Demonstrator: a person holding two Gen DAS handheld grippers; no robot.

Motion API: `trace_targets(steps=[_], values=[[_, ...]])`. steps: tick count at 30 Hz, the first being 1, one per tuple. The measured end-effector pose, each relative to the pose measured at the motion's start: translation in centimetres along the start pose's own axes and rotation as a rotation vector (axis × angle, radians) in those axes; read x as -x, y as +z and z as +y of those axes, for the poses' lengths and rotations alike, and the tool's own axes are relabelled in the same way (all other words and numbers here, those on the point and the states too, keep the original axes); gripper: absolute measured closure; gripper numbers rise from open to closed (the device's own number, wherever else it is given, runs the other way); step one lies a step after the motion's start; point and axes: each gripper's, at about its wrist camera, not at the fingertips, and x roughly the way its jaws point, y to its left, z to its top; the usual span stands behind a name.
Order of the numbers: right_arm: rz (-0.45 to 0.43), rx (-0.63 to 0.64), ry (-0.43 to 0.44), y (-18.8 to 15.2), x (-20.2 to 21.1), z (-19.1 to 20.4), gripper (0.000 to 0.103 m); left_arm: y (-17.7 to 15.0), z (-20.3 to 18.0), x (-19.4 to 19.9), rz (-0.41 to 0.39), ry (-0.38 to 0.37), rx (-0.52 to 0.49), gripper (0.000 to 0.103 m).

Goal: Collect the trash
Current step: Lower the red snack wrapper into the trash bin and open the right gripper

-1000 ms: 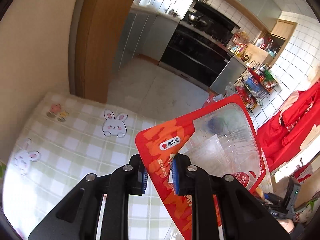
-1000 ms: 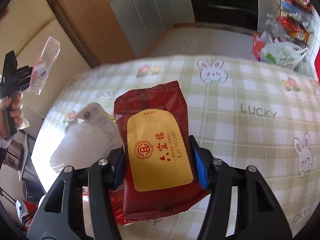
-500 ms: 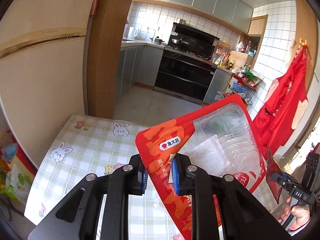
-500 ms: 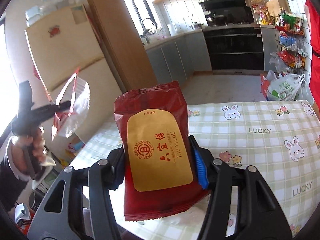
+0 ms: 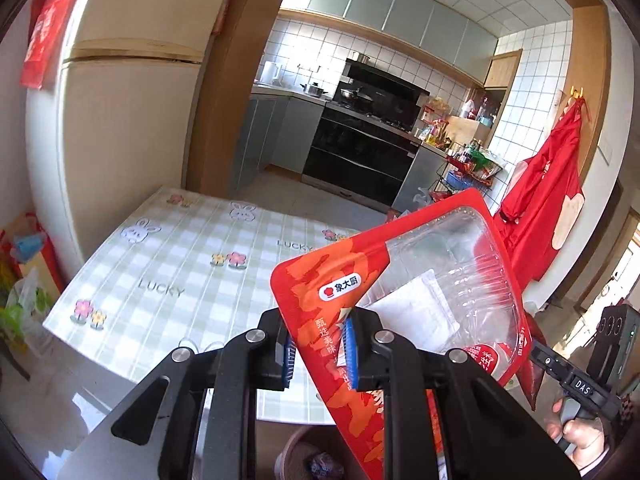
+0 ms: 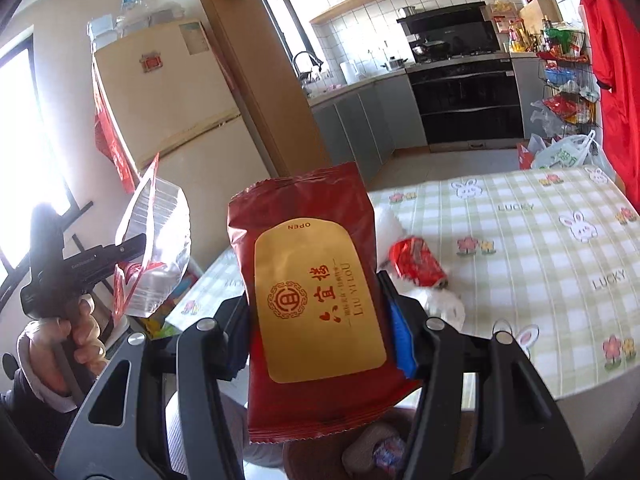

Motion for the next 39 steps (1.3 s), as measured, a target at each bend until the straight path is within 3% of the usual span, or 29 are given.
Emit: trace_targets(steps=[7,13,21,35,39], values=[[0.005,0.085,-0.034,-2.8,1.9,3.1,0.046,-2.6,0.5,3.4,-0.023,0.005,0.023,0.084],[0.016,0.099,-0.017,-3.2,2.2,4.0,0.046,-2.5,0.8,4.3,-0.027,0.008,0.026,0.084],[0.026,0.099,-0.014,-2.8,1.2,3.3,0.046,-2.0,0.8,3.1,-0.027,0.007,0.035,0.084],[0.082,0.053,0.011,-5.4,-1.2,1.8,0.045,-3.0,1.4,1.6,-0.004,0.045,0.044,0.084],[0.1,0.064,0.007,-5.7,-1.9,1.9,0.04,-3.4,1.7,1.1,0.007,0.053,0.05,0.084]])
